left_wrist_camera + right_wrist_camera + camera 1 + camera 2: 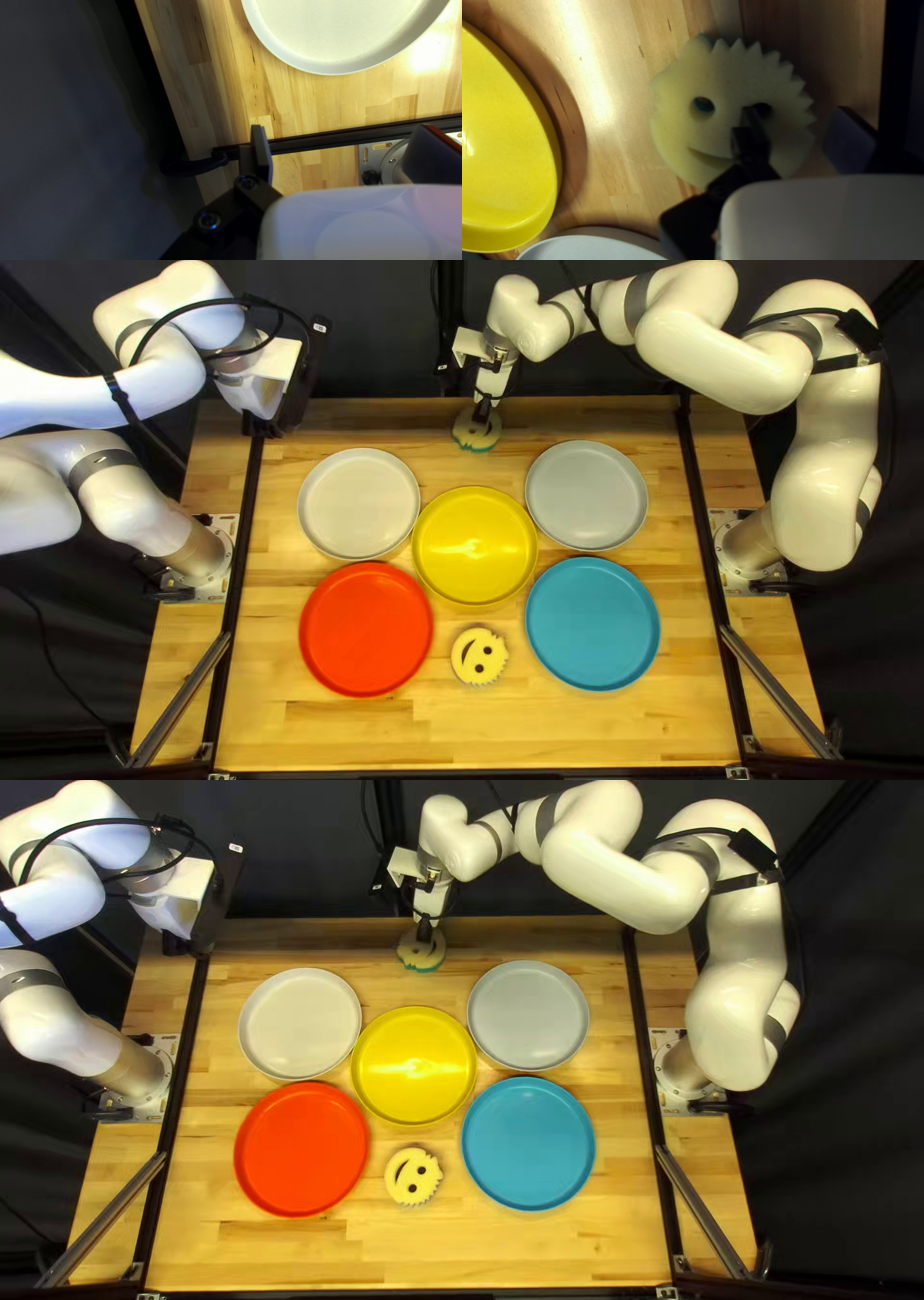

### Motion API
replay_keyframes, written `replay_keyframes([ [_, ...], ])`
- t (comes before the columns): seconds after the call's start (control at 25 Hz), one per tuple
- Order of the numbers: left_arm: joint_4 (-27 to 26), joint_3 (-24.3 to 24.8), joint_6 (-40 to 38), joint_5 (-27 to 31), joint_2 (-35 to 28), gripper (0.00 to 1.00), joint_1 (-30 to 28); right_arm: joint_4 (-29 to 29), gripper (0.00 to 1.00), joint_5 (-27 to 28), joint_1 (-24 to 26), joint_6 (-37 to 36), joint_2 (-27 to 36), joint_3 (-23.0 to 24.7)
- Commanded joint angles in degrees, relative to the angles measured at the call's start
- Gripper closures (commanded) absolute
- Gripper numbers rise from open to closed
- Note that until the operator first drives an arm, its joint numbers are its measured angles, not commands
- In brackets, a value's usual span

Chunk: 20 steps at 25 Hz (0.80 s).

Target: Pick up sponge and scrub the plate

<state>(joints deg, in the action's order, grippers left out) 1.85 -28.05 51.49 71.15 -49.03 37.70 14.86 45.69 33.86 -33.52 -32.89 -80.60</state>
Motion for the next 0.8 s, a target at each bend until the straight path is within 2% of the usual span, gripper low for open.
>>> replay_keyframes([
  [0.04, 0.0, 0.0, 0.0, 0.0, 0.0, 0.0, 0.0, -1.67, 1.0, 0.39, -1.32, 1.75, 6.55, 5.18],
  [0.52, 0.0, 0.0, 0.0, 0.0, 0.0, 0.0, 0.0, -9.26, 1.0, 3.43, -6.1, 6.19, 25.78, 22.03],
  [0.8, 0.0, 0.0, 0.0, 0.0, 0.0, 0.0, 0.0, -14.62, 1.0, 0.37, -8.42, 11.93, 32.02, 32.4],
])
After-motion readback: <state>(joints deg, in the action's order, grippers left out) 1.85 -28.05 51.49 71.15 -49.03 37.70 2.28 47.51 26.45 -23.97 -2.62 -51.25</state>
